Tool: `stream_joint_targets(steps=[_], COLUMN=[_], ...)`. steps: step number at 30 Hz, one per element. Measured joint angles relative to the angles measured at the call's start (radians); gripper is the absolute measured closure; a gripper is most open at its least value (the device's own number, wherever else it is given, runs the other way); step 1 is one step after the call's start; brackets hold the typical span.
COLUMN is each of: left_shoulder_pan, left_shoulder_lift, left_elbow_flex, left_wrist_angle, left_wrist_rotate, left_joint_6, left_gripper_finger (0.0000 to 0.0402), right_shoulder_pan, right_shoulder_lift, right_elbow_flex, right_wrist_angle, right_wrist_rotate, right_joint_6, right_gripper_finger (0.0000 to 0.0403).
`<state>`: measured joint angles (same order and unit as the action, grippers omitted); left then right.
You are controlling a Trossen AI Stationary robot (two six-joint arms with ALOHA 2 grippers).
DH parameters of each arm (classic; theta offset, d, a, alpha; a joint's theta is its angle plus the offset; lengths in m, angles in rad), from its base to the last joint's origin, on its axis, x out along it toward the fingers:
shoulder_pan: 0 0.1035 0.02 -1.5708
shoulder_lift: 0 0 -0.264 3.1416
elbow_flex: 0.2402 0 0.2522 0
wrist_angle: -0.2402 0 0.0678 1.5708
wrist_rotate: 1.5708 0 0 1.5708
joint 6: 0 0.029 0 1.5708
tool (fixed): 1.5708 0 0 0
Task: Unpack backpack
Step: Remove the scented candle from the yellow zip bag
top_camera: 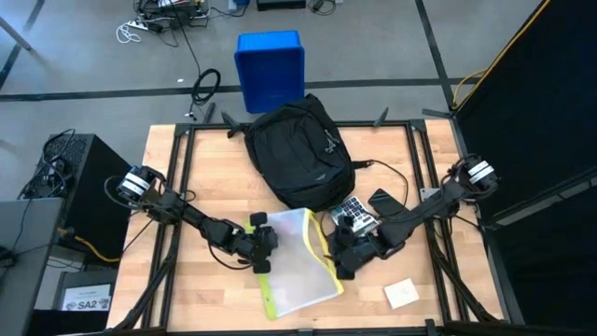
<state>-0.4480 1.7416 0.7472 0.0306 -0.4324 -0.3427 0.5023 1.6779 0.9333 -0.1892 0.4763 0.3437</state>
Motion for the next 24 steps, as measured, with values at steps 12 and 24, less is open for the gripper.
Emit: stream_joint_targets(steps=[12,24], left_shoulder_pan=[-0.018,-0.027], left_shoulder_lift=[0.0,0.001], left_elbow_flex=[0.022,0.053], left_wrist_angle=[0.015,0.021], left_wrist_rotate=[0.035,0.033], left_joint_6=[0.028,0.052], left_gripper_finger=[0.0337,0.0348], right_shoulder_pan=[-0.154,-0.152], right_shoulder_lift=[0.121,0.165], right_elbow_flex=[0.001,0.001], right_wrist_angle=[0.372,0.452], right_wrist_rotate=[-0.077,-0.14], right_joint_6=[-0.209,-0.256], right_gripper_finger=[0.02,0.0122])
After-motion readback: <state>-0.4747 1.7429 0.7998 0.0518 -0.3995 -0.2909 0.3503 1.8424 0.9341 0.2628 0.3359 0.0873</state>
